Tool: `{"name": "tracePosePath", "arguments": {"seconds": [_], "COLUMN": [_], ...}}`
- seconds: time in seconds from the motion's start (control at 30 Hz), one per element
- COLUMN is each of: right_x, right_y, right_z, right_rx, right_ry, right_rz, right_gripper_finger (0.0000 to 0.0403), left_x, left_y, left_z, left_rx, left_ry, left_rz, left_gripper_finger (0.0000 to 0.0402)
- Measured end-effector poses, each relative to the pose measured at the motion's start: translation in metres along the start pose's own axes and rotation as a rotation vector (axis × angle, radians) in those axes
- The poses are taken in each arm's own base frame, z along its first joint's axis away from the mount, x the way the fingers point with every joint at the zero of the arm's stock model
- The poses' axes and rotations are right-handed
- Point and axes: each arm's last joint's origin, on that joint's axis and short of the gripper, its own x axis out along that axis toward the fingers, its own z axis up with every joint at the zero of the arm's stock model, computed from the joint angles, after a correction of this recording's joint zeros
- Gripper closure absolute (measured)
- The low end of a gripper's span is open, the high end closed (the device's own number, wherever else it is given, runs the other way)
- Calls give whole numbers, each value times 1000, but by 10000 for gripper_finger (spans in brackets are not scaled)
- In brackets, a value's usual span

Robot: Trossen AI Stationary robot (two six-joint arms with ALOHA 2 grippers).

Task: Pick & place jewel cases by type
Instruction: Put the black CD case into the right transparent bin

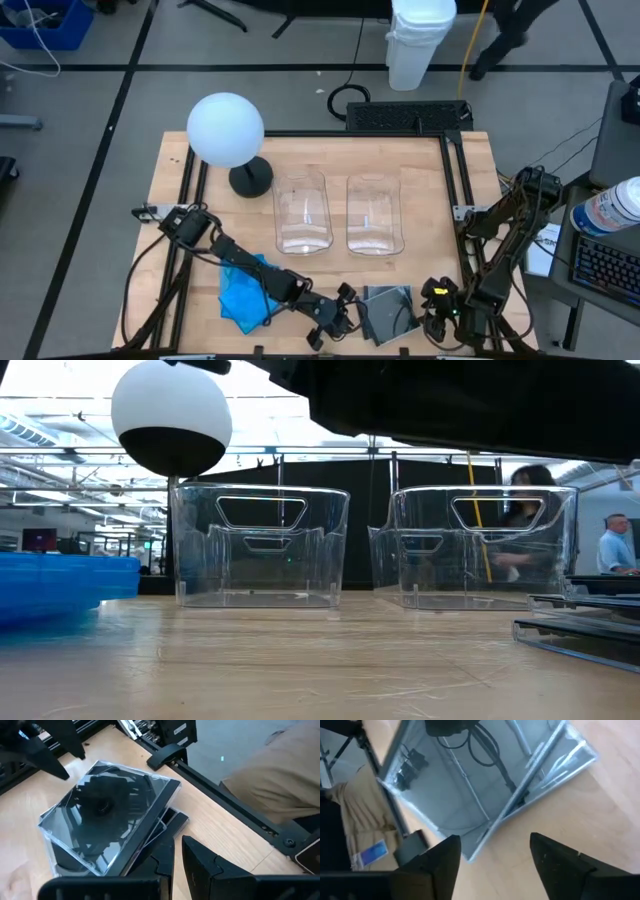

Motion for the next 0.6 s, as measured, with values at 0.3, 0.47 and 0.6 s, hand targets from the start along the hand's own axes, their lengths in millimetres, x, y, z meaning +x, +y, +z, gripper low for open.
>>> {"name": "tracePosePath", "arguments": {"seconds": [0.3, 0.47, 0.6], "right_x": [2, 2, 2], "right_y": [-4, -6, -7], "right_z": [0, 0, 0], "right_rx": [-12, -27, -36], "right_ry": [0, -1, -2], "right_rz": [-12, -25, -35], "right_gripper_finger": [158, 159, 158], "left_x": [3, 7, 13], "left_y": [8, 9, 7], "left_z": [-4, -6, -11], "left_rx": [-22, -51, -50], "left_ry": [-13, -31, -42], "left_rz": [6, -12, -21], "left_gripper_finger": [357, 357, 357]}}
